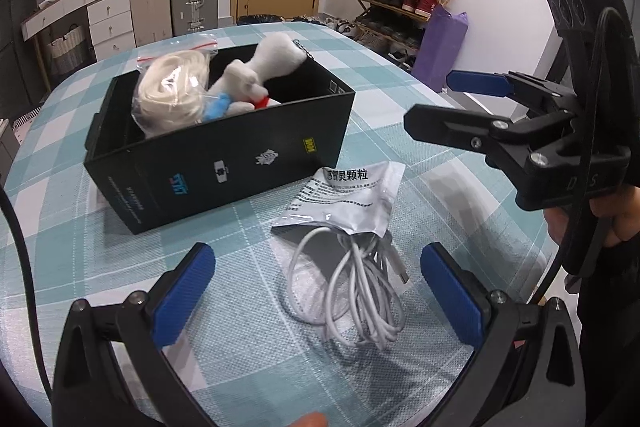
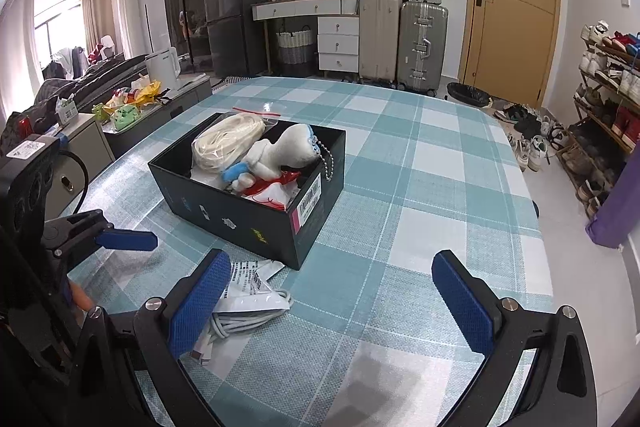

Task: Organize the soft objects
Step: 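Move the left gripper to the white cable coil and grasp it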

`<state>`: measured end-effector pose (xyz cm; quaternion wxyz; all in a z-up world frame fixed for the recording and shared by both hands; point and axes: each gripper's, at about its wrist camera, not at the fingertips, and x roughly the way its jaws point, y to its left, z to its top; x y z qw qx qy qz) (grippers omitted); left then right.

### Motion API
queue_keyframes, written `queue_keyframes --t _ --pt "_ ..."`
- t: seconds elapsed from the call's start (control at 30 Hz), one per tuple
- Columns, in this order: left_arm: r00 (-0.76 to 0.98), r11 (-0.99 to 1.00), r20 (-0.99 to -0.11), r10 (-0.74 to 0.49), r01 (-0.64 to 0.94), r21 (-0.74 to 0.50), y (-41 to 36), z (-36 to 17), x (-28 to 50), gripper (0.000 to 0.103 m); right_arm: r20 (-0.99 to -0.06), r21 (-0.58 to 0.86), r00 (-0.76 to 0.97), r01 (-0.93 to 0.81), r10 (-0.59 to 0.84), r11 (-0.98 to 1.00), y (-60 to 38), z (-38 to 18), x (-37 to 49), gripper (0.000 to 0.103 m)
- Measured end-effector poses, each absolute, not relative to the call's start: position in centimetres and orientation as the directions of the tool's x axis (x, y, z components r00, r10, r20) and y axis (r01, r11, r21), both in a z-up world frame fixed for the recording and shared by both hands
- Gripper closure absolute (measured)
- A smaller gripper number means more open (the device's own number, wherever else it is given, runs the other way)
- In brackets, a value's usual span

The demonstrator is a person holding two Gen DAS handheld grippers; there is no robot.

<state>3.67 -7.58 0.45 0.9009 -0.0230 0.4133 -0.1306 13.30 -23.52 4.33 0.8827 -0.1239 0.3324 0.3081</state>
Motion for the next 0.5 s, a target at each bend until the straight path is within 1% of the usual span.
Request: queue_keyframes --t 0.5 --pt "0.577 0.96 -0.77 -0.273 0.213 -0.181 -8.7 -0.9 5.1 0.001 -0.674 -0.001 0.581 -0.619 0.457 0.785 -23.5 3.9 13.7 0.001"
